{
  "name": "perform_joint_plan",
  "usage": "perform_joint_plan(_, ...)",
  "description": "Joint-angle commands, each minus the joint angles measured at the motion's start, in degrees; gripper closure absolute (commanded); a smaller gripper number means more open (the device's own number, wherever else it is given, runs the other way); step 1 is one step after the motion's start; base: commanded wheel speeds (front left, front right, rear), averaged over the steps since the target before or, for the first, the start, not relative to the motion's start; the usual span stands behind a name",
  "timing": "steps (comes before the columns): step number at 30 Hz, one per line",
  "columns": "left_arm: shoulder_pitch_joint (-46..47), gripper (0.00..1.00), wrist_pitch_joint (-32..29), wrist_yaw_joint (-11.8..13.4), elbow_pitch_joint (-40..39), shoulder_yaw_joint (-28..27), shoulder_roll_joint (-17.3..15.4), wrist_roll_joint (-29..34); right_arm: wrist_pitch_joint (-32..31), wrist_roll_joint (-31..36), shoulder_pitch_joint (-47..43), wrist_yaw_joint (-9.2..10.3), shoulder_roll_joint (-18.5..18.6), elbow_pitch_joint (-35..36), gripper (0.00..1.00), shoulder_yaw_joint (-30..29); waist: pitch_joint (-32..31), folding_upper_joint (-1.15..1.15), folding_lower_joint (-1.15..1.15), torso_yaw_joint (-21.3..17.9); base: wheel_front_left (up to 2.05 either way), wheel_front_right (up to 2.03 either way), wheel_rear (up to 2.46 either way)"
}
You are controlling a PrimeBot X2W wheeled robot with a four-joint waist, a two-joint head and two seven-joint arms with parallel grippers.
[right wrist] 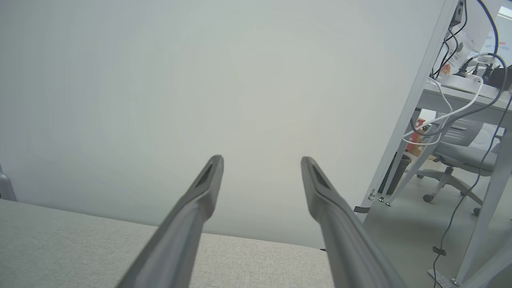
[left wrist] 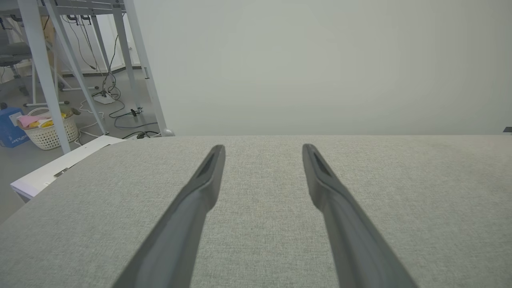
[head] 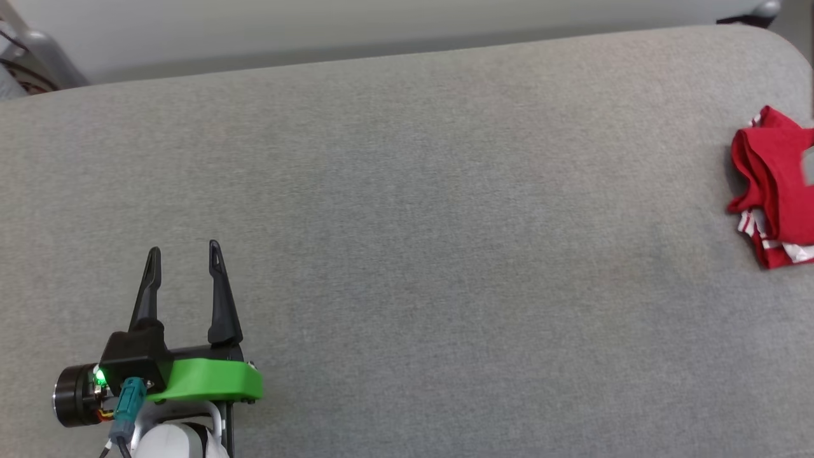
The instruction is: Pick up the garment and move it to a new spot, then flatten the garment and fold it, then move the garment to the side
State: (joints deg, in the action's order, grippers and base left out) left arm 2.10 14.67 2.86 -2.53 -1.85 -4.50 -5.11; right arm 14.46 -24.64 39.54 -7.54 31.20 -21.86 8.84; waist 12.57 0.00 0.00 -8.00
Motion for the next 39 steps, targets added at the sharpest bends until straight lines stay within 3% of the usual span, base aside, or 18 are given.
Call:
perform_joint_plan(1, -0.7, 0.00, 0.3, 0.2, 0.4, -0.1, 0.3, -0.3, 0.5, 1.4, -2.9, 0.05, -2.6, 3.3, 0.00, -1.4, -2.8, 0.00, 0.00, 2.9, 0.00, 0.00, 0.00)
perform_joint_plan(6, -0.8, 0.00, 0.3, -0.1, 1.4, 0.2, 0.6, -0.6, 0.5, 4.8, -12.8, 0.05, -11.7, 12.1, 0.00, -4.7, -4.1, 0.00, 0.00, 4.8, 0.00, 0.00, 0.00)
perform_joint_plan(16, -1.3, 0.00, 0.3, -0.5, 4.4, 0.9, 1.0, -1.1, 0.5, 6.8, -27.8, 0.05, -20.8, 14.3, 0.00, -4.0, -6.2, 0.00, 0.00, 7.0, 0.00, 0.00, 0.00)
perform_joint_plan(28, -3.6, 0.00, 0.3, -2.0, 7.7, 1.9, 1.3, -2.1, 0.5, 7.3, -39.0, 0.05, -21.9, 15.7, 0.00, -6.5, -9.4, 0.00, 0.00, 8.1, 0.00, 0.00, 0.00)
perform_joint_plan(36, -4.7, 0.00, 0.3, -2.1, 8.0, 2.1, 1.4, -2.0, 0.5, 7.4, -41.7, 0.05, -22.3, 15.9, 0.00, -6.0, -10.2, 0.00, 0.00, 8.2, 0.00, 0.00, 0.00)
perform_joint_plan(37, -3.8, 1.00, 0.0, -1.9, 7.9, 2.0, 1.1, -1.6, 0.3, 6.9, -41.1, 0.00, -22.2, 15.6, 1.00, -6.1, -10.2, 0.00, 0.00, 8.2, 0.00, 0.00, 0.00)
perform_joint_plan(39, -3.8, 1.00, -0.1, -1.9, 7.9, 2.0, 1.1, -1.5, 0.2, 6.8, -41.1, 0.00, -22.2, 15.6, 1.00, -6.2, -10.2, 0.00, 0.00, 8.2, 0.00, 0.00, 0.00)
